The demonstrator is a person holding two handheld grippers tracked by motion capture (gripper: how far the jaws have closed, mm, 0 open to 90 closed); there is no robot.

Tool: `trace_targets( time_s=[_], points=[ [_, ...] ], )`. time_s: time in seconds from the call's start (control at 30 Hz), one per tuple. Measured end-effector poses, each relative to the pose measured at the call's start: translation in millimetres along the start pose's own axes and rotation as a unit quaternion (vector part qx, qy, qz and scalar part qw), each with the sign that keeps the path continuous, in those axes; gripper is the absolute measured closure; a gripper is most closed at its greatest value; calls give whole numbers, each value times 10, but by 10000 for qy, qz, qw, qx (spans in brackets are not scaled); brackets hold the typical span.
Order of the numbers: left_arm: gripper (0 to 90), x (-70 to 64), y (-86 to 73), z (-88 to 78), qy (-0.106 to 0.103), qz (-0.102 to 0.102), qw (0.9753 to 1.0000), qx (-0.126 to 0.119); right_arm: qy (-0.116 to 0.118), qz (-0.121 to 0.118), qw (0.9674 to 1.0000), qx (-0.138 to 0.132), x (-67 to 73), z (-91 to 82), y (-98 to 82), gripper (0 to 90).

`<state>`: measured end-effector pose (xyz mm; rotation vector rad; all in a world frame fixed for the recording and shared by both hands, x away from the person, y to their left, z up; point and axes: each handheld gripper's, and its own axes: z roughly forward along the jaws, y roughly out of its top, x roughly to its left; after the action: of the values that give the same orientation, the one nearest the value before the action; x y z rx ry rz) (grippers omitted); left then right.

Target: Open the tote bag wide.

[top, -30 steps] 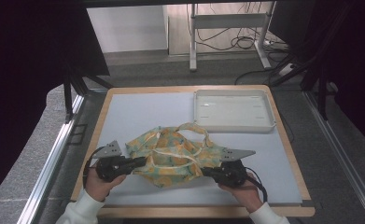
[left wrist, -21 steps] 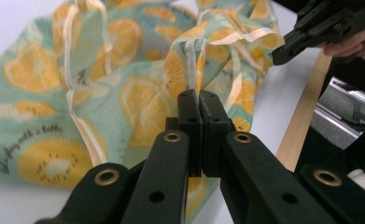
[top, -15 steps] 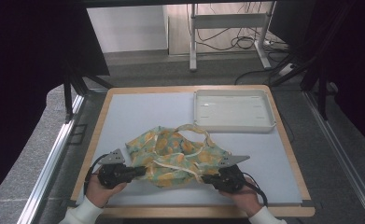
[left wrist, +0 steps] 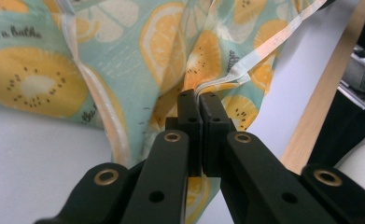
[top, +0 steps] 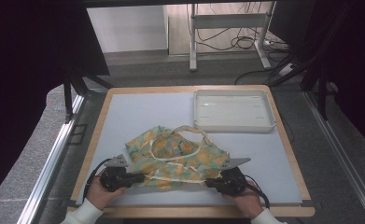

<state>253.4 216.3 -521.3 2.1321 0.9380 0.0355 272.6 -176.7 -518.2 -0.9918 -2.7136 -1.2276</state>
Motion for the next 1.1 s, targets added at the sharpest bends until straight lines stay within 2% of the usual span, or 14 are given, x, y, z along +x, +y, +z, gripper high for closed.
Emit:
trace_targets(
  time_s=[0.23,0.3,0.5,0.53,0.6,0.73,0.87,0.97,1.1],
  points=[
    [889,12,-10,39,6,45,9998,213,-72,15,9999,88,-31,5,-17,887],
    [887,10,-11,50,-15,9,9998,219,-83,6,9999,105,-42,10,-20,887],
    [872,19,-8,58,33,75,9996,284,-124,-32,9999,106,-35,11,-18,886],
    [863,9,-11,59,53,63,9998,205,-119,-46,9999,98,-29,12,-17,876],
    [816,0,-12,33,115,123,9998,93,-124,-121,9998,77,-16,8,-12,791],
    [598,-61,-33,-97,193,93,9992,-332,-220,-244,9994,-110,14,-34,-7,577],
    [405,-115,-79,-220,217,88,9978,-612,-348,-278,9980,-455,47,-163,-46,463],
    [361,-150,-57,-301,225,148,9963,-820,-446,-256,9963,-692,67,-267,-63,420],
    [351,-197,17,-395,237,189,9934,-1109,-554,-188,9930,-1024,83,-404,-70,403]
  ],
)
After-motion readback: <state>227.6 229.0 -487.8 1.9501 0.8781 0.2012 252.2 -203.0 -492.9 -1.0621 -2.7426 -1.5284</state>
